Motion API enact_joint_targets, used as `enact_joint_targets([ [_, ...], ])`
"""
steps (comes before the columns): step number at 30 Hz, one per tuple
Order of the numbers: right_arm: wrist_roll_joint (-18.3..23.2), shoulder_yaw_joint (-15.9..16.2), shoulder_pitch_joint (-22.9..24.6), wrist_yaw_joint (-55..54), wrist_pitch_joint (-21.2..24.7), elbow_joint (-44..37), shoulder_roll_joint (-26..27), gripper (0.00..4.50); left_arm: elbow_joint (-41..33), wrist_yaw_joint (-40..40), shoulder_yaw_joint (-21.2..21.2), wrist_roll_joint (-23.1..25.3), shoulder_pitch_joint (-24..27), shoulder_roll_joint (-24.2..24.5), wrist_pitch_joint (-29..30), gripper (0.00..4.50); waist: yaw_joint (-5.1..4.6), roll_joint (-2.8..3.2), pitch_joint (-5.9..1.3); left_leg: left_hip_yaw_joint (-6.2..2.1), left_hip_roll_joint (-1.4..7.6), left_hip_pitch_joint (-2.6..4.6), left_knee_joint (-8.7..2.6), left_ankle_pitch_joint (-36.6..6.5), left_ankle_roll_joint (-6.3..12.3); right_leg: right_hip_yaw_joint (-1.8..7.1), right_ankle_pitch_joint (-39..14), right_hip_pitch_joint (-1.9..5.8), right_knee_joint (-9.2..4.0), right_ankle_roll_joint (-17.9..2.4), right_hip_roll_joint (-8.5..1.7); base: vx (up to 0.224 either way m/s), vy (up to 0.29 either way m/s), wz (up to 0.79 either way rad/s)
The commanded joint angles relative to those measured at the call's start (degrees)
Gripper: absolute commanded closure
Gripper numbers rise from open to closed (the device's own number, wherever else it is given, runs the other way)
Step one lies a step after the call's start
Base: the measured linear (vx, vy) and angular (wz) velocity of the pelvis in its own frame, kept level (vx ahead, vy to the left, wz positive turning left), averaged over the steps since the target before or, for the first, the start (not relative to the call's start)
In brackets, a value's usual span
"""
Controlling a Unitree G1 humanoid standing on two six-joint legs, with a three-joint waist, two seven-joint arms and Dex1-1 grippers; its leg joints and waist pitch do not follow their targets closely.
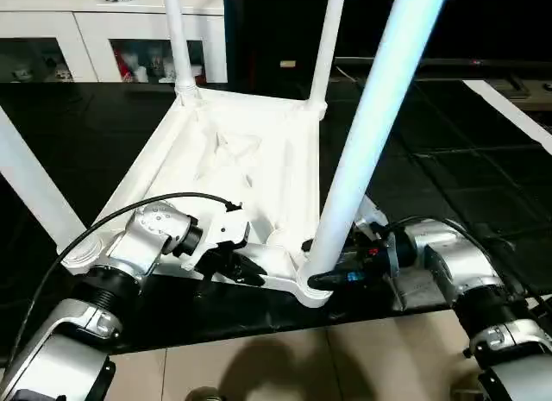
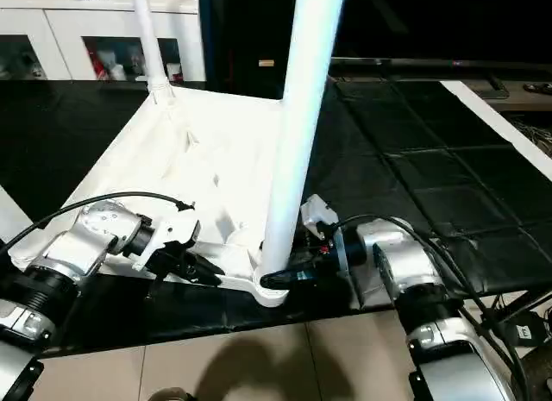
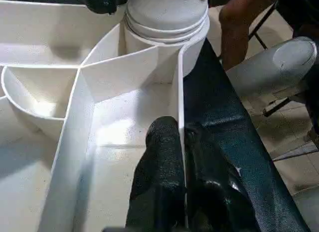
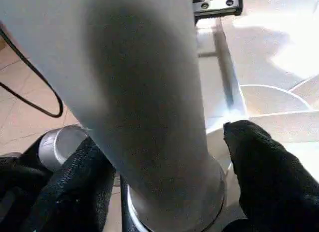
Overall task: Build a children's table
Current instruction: Rotate leg to tighten
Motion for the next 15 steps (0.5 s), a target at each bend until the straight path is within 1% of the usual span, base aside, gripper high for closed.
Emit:
enact_joint_targets([
  [1, 0.66, -0.39, -1.38, 1.06, 0.37, 0.27, -0.53, 1.30, 0.20, -2.71, -1.47, -0.22, -0.84, -0.73, -1.15, 4.50, -0.37, 0.47, -4.09, 0.20, 1.05, 0.95, -3.36, -14.11, 1.27, 2.33, -10.36, 2.86, -3.86, -13.22, -3.40, 0.000, 0.000, 0.00],
  [4, 0.72, -0.36, -1.34, 1.35, 0.37, 0.36, -0.54, 1.47, 0.40, -2.48, -1.32, -0.21, -0.89, -0.76, -1.28, 4.50, -0.33, 0.47, -4.11, 0.19, 1.11, 0.96, -3.36, -14.12, 1.23, 2.33, -10.46, 2.87, -3.84, -13.24, -3.49, 0.000, 0.000, 0.00],
  [5, 0.74, -0.36, -1.32, 1.44, 0.40, 0.39, -0.54, 1.60, 0.48, -2.40, -1.23, -0.23, -0.90, -0.80, -1.28, 4.50, -0.26, 0.09, -4.05, 0.20, 1.11, 0.93, -3.36, -13.92, 1.35, 2.32, -10.88, 2.86, -3.81, -13.17, -3.53, 0.000, 0.000, 0.00],
  [7, 0.78, -0.33, -1.16, 1.52, 0.48, 0.26, -0.52, 1.81, 0.60, -2.14, -1.06, -0.27, -0.92, -0.88, -1.26, 4.50, -0.30, 0.20, -4.04, 0.21, 1.12, 0.92, -3.37, -14.03, 1.35, 2.34, -11.57, 2.82, -3.90, -12.92, -3.55, 0.000, 0.000, 0.00],
  [10, 1.25, -0.30, -0.73, 1.66, 0.97, -0.19, -0.33, 1.99, 1.65, -0.31, -0.54, -0.09, -1.15, -1.34, -1.18, 4.50, -0.28, 0.18, -3.94, 0.22, 1.11, 0.93, -3.42, -14.36, 1.24, 2.36, -12.51, 2.76, -4.04, -12.64, -3.56, 0.000, 0.000, 0.00],
  [12, 1.49, -0.49, -0.51, 1.54, 1.29, -0.54, -0.16, 2.12, 1.84, 0.74, -0.15, -0.23, -1.23, -1.66, -0.59, 4.50, -0.28, 0.15, -3.88, 0.18, 1.09, 0.93, -3.45, -15.05, 1.01, 2.38, -14.21, 2.78, -4.19, -12.15, -3.66, 0.000, 0.000, 0.00],
  [14, 1.93, -1.17, -0.08, 0.42, 1.62, -0.98, 0.35, 2.18, 2.16, 3.25, 0.47, -0.01, -1.45, -2.27, 0.41, 4.50, -0.29, 0.09, -3.73, 0.14, 1.12, 1.03, -3.52, -16.08, 0.68, 2.41, -16.50, 2.62, -4.41, -11.52, -3.70, 0.000, 0.000, 0.00],
  [15, 2.40, -2.25, 0.49, -1.70, 1.37, -1.43, 1.18, 2.24, 2.59, 6.80, 1.32, 0.33, -1.77, -3.16, 1.85, 4.50, -0.29, 0.06, -3.71, 0.12, 1.12, 1.07, -3.54, -16.33, 0.62, 2.40, -17.22, 2.59, -4.47, -11.34, -3.70, 0.000, 0.000, 0.00],
])
